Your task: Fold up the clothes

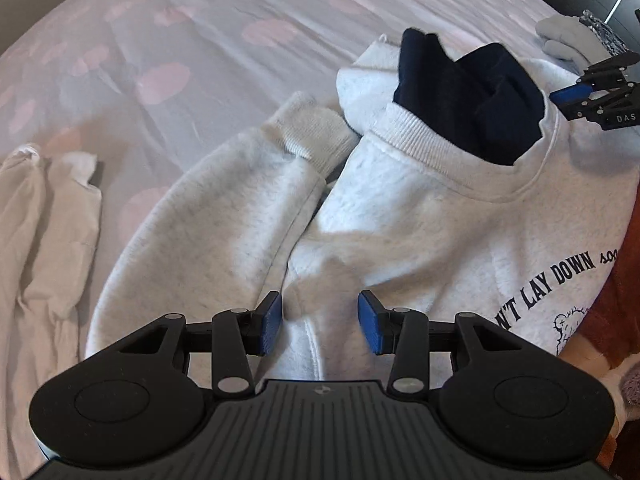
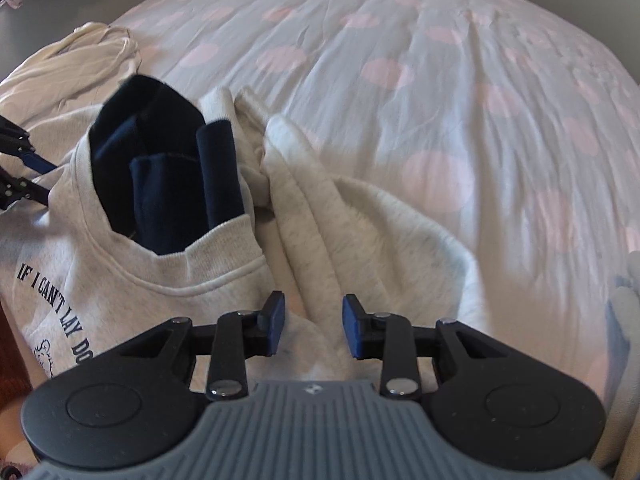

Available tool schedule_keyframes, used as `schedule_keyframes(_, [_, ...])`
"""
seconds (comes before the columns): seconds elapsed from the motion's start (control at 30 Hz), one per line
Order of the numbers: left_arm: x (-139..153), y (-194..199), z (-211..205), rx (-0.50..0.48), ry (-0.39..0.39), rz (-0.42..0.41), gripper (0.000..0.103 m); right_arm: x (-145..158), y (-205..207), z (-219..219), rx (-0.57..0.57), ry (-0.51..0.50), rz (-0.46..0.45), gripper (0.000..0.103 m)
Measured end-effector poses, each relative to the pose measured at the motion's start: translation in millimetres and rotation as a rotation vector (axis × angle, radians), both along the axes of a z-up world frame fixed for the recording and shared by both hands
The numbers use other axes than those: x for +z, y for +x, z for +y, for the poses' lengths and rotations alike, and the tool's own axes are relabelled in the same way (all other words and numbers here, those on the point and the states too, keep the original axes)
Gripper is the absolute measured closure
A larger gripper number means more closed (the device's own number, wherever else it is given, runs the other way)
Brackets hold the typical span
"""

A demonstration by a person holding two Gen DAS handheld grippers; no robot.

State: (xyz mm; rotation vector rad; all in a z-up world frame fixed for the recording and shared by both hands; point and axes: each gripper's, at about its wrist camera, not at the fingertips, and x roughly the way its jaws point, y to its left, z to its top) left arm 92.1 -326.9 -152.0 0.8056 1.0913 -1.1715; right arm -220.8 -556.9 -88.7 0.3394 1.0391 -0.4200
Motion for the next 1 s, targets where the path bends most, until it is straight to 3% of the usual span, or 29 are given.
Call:
schedule_keyframes(0.2, [-29, 27, -2, 0.061, 0.011, 0.093, 0.032, -22, 3, -8, -0.010, 0.059, 0.023, 0.060])
schedule_keyframes(0.33, [-31, 46, 4, 0.092, -0.017, 0.167, 0.030, -29, 7, -11, -0.001, 0.072, 0.035, 0.057])
schedule_keyframes(0.53, [-17, 97, 36, 0.268, -0.080, 0.200, 0.033, -31, 11, -5, -0.008, 0.080, 0.029, 0.055])
schedule_keyframes(0.6, [-14, 109, 42, 0.327, -0.053, 0.131, 0.057, -32, 12, -6, -0.010, 0.083, 0.028, 0.055])
schedule_keyframes(0.7, [-12, 114, 49, 0.358, -0.066, 0.137, 0.058, -29, 12, -6, -0.013, 0.086, 0.024, 0.055])
schedule_keyframes(0.83, [-7, 94, 38, 0.239, -0.087, 0.153, 0.057, -12, 2, -8, 0.007, 0.076, 0.010, 0.056])
schedule_keyframes(1.0, [-7, 63, 15, 0.070, -0.084, 0.170, 0.052, 4, -14, -15, 0.030, 0.042, 0.051, 0.067])
